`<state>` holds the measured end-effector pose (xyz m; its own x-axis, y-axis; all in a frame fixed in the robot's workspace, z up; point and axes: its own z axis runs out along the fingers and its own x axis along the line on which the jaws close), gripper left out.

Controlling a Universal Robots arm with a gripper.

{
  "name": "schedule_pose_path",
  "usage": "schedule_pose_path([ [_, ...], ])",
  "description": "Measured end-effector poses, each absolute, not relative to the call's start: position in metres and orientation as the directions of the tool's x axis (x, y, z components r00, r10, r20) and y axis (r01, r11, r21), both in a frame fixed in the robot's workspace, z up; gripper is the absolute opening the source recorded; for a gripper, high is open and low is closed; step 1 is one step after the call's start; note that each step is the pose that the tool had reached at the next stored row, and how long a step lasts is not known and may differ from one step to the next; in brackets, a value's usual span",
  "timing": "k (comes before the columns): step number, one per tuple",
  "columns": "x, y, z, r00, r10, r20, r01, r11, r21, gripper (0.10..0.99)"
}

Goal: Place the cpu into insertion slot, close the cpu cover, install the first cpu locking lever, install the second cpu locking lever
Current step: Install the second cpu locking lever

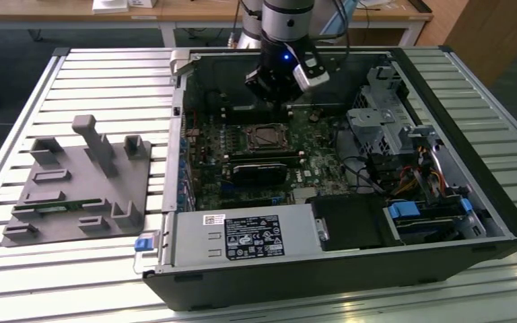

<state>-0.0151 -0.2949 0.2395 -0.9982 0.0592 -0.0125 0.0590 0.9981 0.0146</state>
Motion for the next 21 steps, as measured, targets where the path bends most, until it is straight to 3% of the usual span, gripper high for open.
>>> schedule_pose_path([
  [12, -0.015, -0.313, 0.24, -0.998, 0.059, -0.012, 0.059, 0.998, 0.015, 0.106],
  [18, -0.015, -0.319, 0.24, -0.998, 0.06, -0.006, 0.06, 0.997, 0.056, 0.106],
  [21, -0.015, -0.323, 0.24, -0.998, 0.06, -0.006, 0.06, 0.997, 0.056, 0.106],
])
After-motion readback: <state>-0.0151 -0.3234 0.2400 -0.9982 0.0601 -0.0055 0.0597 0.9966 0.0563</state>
